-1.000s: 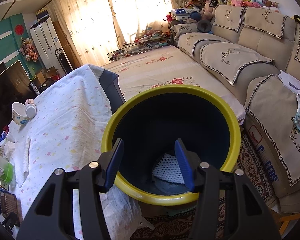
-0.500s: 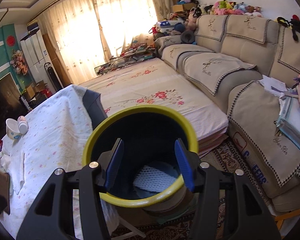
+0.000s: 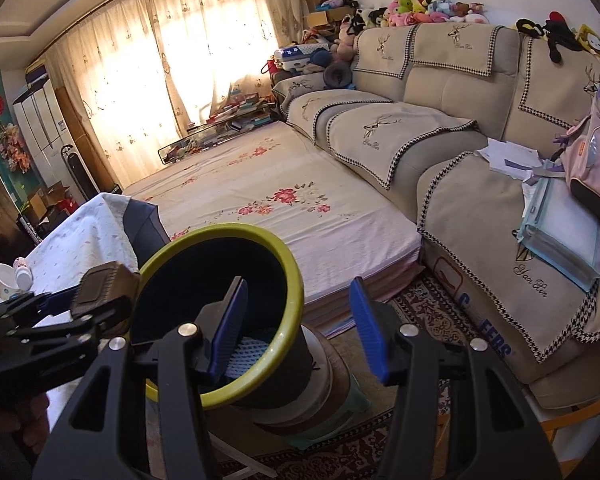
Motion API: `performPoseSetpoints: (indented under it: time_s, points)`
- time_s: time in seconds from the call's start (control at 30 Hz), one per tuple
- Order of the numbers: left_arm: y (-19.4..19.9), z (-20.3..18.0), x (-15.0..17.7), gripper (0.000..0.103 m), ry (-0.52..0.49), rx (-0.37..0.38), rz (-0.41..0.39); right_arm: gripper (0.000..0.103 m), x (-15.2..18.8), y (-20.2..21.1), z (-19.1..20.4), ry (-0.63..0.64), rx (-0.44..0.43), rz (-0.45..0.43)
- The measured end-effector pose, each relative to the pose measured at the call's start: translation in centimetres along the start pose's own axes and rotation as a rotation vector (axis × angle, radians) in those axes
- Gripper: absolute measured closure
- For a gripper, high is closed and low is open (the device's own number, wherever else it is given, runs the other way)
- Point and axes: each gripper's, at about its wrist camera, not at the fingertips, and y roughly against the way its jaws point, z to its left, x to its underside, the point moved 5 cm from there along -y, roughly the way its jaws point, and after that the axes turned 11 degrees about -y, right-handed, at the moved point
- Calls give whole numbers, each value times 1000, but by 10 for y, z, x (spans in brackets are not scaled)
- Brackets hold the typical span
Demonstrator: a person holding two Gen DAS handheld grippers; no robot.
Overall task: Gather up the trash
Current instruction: 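Carry the brown lid over the bin and open the left tool, then move the right tool back to the white wet wipe on the table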
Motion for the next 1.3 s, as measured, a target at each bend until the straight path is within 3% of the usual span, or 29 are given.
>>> performPoseSetpoints:
  time_s: [0.17, 0.27, 0.57, 0.7, 0.87, 0.97, 1.1, 1.3]
  points:
    - [-22, 4, -12, 19, 7, -21, 0, 52, 2, -3, 1, 4, -1, 15]
    - [-14, 11, -13, 16, 23, -23, -21, 52, 5, -2, 4, 10, -5, 17]
    - [86, 48, 24, 11, 81, -28, -144, 50, 20, -5, 32, 60, -43, 49]
    - [142, 72, 66, 10, 110, -71, -183, 50, 34, -8, 56, 113, -76, 80]
    - [199, 115, 136, 8, 199, -140, -173, 50, 60, -10, 106, 224, -157, 147]
    - [231, 146, 183, 6, 280, -226, -167, 49, 78, -6, 143, 302, -238, 193]
    - [265, 183, 238, 5, 369, -329, -150, 49, 100, 1, 191, 384, -332, 248]
    - [300, 215, 301, 5, 423, -406, -140, 49, 136, 11, 260, 526, -456, 345]
